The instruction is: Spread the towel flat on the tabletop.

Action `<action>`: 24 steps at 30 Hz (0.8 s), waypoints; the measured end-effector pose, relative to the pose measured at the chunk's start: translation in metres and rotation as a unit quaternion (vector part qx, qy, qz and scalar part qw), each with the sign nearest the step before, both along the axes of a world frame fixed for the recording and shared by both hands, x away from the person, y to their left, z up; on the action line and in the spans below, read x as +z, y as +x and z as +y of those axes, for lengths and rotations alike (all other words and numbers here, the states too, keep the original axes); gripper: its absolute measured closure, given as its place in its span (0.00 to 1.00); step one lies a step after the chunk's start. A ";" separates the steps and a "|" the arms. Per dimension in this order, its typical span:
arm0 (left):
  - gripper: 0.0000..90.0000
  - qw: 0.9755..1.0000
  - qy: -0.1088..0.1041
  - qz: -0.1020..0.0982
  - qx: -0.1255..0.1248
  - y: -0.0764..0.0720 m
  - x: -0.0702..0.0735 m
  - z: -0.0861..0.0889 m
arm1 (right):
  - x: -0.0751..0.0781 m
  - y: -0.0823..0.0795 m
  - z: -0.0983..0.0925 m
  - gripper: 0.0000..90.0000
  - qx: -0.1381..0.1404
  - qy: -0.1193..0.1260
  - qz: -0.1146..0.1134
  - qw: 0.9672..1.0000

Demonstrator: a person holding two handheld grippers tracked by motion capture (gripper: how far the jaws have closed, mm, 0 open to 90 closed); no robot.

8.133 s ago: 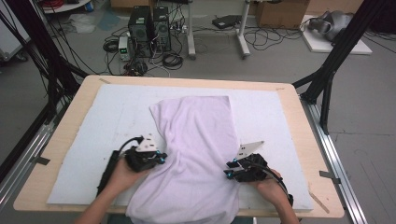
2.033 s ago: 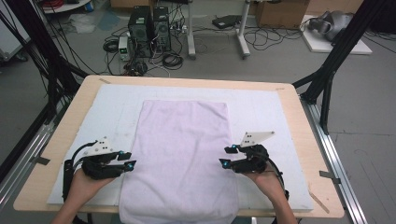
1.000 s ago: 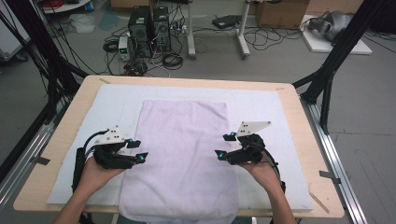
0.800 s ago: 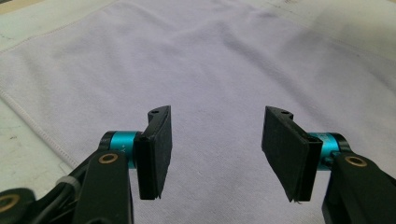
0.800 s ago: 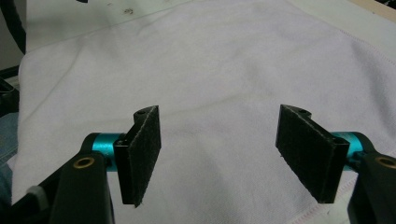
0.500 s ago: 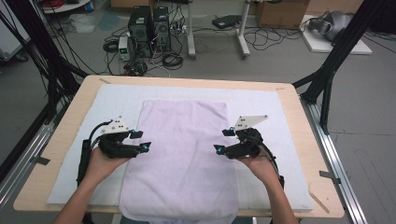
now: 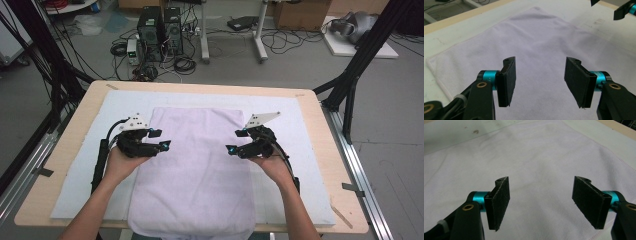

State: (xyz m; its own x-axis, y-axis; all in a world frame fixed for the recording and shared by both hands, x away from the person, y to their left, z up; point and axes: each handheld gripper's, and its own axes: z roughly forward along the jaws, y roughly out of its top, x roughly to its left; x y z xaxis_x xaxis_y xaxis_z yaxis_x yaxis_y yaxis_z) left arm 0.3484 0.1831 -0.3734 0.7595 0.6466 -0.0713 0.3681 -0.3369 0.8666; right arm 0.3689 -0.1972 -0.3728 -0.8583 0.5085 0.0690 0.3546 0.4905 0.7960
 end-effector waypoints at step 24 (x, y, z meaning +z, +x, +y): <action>0.47 0.998 -0.004 0.017 0.056 0.046 -0.012 0.015 | 0.002 0.041 0.005 0.32 -0.019 -0.013 0.005 1.000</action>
State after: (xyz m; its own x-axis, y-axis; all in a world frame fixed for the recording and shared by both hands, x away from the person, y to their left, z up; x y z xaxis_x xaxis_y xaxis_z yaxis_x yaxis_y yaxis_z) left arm 0.3941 0.1984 -0.3856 0.6788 0.7273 -0.1015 0.4330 -0.2848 0.8552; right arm 0.4096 -0.1925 -0.3709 -0.8374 0.5428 0.0637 0.3814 0.4969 0.7795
